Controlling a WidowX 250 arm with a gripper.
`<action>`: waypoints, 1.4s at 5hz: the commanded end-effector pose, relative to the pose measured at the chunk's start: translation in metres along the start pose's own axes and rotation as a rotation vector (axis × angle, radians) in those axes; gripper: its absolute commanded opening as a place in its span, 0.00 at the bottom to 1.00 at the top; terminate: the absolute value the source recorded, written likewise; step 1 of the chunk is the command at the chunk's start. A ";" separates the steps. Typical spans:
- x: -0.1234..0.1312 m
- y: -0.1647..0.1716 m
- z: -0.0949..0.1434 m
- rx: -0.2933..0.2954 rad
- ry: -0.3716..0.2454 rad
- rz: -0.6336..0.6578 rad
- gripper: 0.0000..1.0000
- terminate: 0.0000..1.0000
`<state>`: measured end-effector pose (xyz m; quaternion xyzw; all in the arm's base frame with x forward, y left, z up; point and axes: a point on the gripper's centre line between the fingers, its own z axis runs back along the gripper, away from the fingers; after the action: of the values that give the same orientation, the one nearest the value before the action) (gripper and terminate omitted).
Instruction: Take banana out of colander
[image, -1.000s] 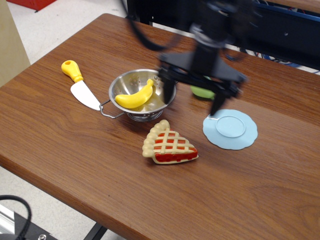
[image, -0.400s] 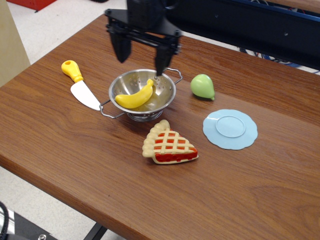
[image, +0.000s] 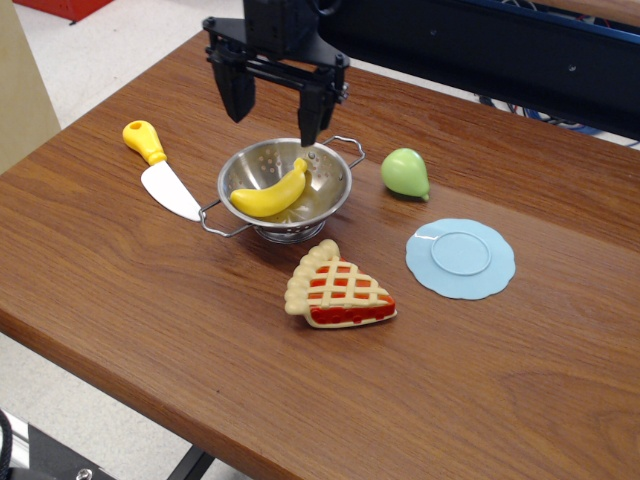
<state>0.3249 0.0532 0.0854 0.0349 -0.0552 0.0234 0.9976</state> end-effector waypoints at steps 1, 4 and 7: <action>-0.001 -0.008 -0.015 -0.001 -0.043 -0.006 1.00 0.00; -0.007 -0.011 -0.042 0.034 -0.037 0.012 1.00 0.00; -0.007 -0.024 -0.066 0.066 -0.021 0.087 0.00 0.00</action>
<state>0.3205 0.0333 0.0159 0.0647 -0.0578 0.0682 0.9939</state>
